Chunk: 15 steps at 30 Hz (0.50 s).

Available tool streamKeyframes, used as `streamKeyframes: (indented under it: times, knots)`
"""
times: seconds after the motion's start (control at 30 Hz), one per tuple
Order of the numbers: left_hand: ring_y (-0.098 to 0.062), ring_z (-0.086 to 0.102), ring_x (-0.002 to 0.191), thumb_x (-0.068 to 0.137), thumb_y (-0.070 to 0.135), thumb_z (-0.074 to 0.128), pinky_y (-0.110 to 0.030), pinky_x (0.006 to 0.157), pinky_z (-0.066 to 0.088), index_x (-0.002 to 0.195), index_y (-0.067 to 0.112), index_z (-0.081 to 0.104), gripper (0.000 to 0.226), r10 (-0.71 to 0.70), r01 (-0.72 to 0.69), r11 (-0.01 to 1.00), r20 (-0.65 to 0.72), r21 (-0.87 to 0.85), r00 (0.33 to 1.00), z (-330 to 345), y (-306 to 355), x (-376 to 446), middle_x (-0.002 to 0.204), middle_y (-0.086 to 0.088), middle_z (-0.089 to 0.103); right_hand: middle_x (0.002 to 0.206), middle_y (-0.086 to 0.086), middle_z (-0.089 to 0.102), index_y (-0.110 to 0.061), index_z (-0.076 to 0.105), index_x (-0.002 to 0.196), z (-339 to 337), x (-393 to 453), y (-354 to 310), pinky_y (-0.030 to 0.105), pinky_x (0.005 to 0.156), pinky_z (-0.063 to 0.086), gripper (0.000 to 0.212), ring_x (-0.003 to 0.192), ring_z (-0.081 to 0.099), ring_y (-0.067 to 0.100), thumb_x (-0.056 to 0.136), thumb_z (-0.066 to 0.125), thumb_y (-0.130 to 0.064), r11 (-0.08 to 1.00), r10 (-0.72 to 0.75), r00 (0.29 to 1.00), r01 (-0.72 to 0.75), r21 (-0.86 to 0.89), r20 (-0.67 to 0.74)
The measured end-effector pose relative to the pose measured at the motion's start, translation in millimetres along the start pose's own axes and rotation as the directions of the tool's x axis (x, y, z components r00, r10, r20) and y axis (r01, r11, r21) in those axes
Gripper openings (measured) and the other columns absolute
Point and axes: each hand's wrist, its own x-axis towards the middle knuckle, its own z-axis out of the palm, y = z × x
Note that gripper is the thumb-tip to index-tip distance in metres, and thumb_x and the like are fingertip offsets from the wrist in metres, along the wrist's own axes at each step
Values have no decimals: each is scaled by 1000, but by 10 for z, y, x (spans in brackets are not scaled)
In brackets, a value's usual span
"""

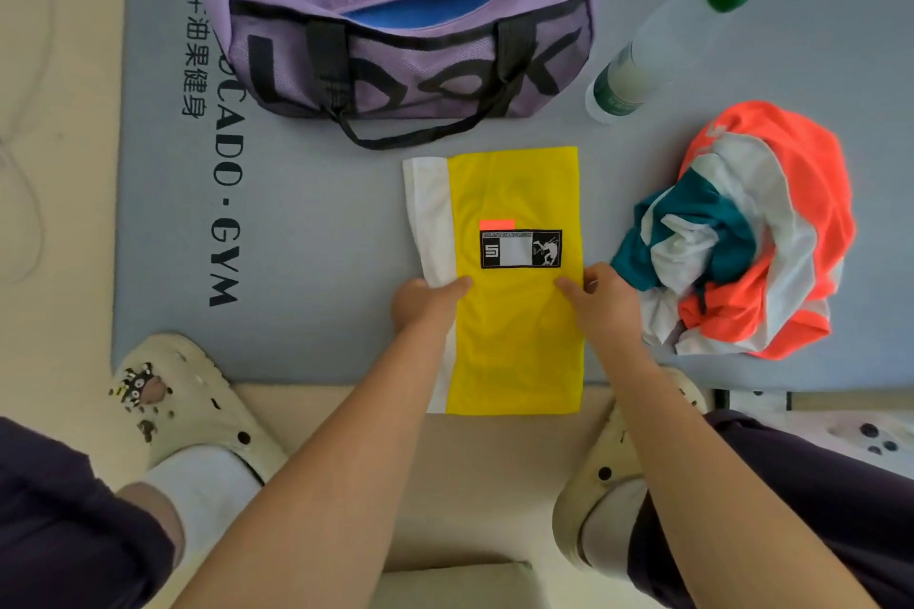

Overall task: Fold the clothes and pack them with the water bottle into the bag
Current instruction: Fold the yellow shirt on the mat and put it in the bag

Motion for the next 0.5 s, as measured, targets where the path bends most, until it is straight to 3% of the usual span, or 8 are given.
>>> streamKeyframes:
  times: [0.1, 0.23, 0.37, 0.43, 0.5]
  knots:
    - [-19, 59, 73, 75, 41, 82, -30, 66, 46, 81, 18, 62, 31, 55, -56, 998, 16, 33, 998, 39, 17, 4, 79, 3, 62, 69, -2, 49, -14, 55, 90, 4, 14, 8, 27, 51, 34, 28, 61, 44, 11, 90, 66, -39, 1000, -1, 1000, 1, 21, 1]
    - [-15, 63, 78, 81, 36, 78, -26, 63, 46, 83, 25, 63, 19, 146, -141, 985, 45, -98, 988, -71, -21, 34, 82, 7, 65, 68, -5, 48, -15, 52, 85, 32, 38, -38, 25, 50, 31, 27, 60, 43, 7, 88, 70, -34, 999, -19, 999, 17, 49, 43]
    - [-24, 66, 99, 88, 34, 72, -40, 89, 54, 103, 24, 65, 20, 149, -124, 980, 154, -158, 977, -356, -53, 149, 101, 0, 70, 70, -7, 49, -17, 52, 81, 142, 31, -198, 21, 50, 31, 25, 61, 43, 6, 88, 71, -31, 993, -65, 991, 52, 103, 120]
    - [-27, 67, 105, 87, 25, 74, -46, 94, 53, 116, 20, 65, 31, 128, -62, 959, 229, -277, 965, -507, -28, 197, 111, -5, 71, 78, -6, 57, -22, 53, 81, 196, 14, -308, 21, 56, 40, 21, 68, 51, 7, 88, 71, -31, 978, -51, 981, 11, 209, 187]
    - [-29, 67, 108, 85, 18, 74, -47, 92, 54, 125, 18, 61, 42, 124, -3, 938, 327, -346, 937, -634, 3, 236, 116, -8, 71, 95, 1, 66, -23, 57, 87, 214, -8, -380, 33, 75, 55, 14, 87, 64, 18, 89, 70, -28, 906, 1, 956, -125, 404, 293]
